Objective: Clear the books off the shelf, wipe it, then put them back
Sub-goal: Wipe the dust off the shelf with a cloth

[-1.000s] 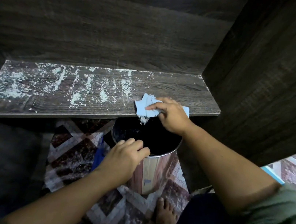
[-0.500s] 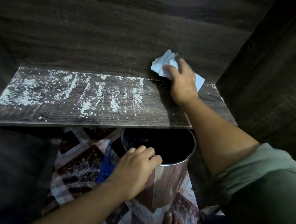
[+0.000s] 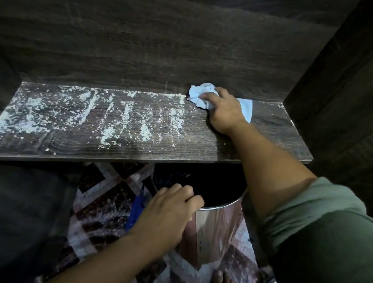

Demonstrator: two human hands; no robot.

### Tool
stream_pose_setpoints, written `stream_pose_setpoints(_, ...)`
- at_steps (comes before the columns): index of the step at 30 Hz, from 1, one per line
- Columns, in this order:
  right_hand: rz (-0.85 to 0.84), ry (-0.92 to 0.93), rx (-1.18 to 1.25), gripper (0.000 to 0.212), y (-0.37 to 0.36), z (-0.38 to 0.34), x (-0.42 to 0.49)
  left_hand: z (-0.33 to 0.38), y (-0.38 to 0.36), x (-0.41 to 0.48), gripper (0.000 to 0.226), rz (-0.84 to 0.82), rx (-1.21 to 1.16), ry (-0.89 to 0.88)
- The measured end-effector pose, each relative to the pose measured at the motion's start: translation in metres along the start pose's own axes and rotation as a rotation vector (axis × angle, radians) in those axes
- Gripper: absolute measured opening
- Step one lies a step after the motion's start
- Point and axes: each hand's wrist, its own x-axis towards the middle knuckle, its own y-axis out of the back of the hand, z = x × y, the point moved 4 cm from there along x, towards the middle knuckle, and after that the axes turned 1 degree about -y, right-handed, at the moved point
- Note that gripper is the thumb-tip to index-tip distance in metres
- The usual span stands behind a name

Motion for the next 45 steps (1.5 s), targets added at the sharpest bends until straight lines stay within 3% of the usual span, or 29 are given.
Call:
stream_pose_setpoints(4,-0.165,-0.036,0.038,0.050,0.010,0.002,0.001,0.003,-0.002,0.001,0.041,-0.009,0.018,-0.008)
stream_pose_setpoints(19,-0.168,0.108,0.223,0.039,0.017,0.002,-0.101,0.006,0.002,0.011,0.042,-0.039,0.039,0.012)
stream_pose_setpoints(22,-0.025,0.028,0.359,0.038,0.033,0.012,-0.084,0.008,0.003,0.010,0.037,-0.038,0.017,0.006)
stream_pose_setpoints(25,0.156,-0.057,0.288,0.045,0.047,0.027,-0.052,0.007,0.002,0.010,0.036,-0.044,0.016,0.012)
stream_pose_setpoints(30,-0.047,-0.134,0.190,0.055,0.014,0.029,-0.022,0.005,-0.002,0.009,0.038,-0.035,0.008,-0.007)
stream_pose_setpoints(34,-0.139,0.000,0.092,0.054,-0.006,0.011,-0.015,0.004,-0.004,0.005,0.041,-0.024,-0.002,-0.020)
stream_pose_setpoints(45,-0.159,0.159,0.167,0.059,0.003,0.008,-0.107,0.009,0.002,0.000,0.045,-0.012,-0.001,-0.056)
